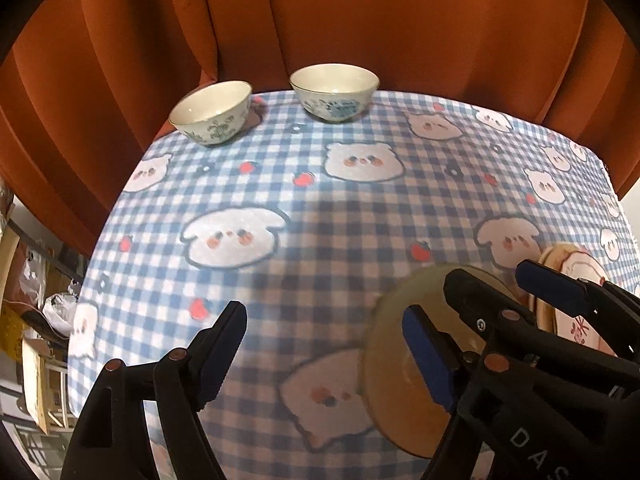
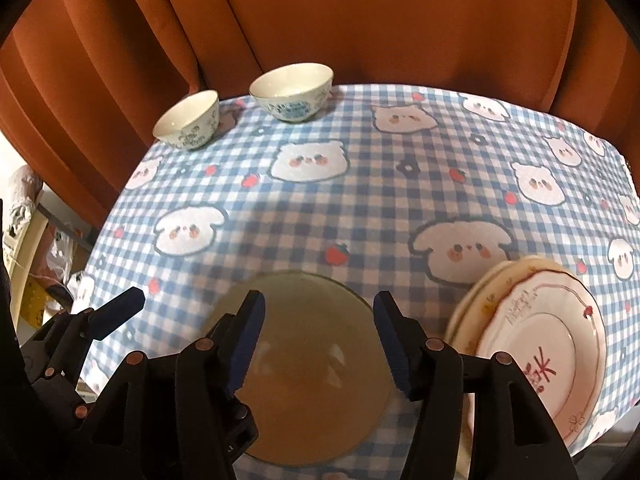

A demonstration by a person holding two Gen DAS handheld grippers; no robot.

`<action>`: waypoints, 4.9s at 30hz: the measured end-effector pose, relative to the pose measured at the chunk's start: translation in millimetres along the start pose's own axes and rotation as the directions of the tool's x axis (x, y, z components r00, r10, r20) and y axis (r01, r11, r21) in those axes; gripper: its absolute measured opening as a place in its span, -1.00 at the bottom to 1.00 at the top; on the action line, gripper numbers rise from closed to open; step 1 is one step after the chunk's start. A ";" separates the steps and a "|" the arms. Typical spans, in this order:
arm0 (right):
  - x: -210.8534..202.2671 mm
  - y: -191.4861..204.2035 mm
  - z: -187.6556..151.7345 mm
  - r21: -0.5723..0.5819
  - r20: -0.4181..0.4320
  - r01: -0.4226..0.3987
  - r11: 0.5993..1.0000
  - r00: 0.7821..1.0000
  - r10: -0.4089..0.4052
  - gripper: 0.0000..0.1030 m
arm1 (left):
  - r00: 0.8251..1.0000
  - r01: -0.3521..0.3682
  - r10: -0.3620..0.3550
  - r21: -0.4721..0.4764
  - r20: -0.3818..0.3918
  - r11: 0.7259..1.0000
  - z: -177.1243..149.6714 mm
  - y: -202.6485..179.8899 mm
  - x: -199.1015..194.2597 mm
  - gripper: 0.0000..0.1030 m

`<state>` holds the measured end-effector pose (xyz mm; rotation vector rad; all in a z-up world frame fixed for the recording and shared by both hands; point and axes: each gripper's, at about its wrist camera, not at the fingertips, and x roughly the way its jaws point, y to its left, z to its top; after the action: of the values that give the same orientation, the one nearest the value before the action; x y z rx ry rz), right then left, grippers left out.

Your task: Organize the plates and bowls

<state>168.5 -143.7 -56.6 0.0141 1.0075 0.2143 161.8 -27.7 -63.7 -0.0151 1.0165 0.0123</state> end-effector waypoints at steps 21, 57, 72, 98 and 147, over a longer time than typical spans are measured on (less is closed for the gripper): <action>47.1 118.6 97.7 0.077 0.040 0.107 0.991 0.993 -0.110 0.26 | 0.997 0.064 -0.066 0.063 0.039 0.996 96.2 121.3 38.0 0.59; 199.0 169.8 234.3 0.193 0.074 0.177 0.965 0.978 -0.194 0.12 | 0.997 0.007 -0.013 0.088 0.071 0.996 225.3 186.2 181.8 0.43; 221.8 172.7 235.8 0.163 0.033 0.124 0.979 0.991 -0.132 -0.63 | 0.999 0.016 -0.018 0.075 0.029 0.997 226.4 190.1 202.9 -0.35; 132.3 174.2 200.1 0.161 0.065 0.167 0.973 0.982 -0.180 -0.63 | 0.995 0.061 -0.066 0.064 0.076 0.996 187.0 174.5 122.4 -0.35; -51.0 12.3 26.0 0.099 0.157 0.083 0.992 0.983 -0.098 -0.63 | 0.988 0.012 -0.018 0.041 0.151 0.999 8.3 -13.1 -23.3 -0.35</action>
<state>162.0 -138.8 1.4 0.0685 0.8535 0.0820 156.8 -40.7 -39.4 0.0144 0.8647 -0.0201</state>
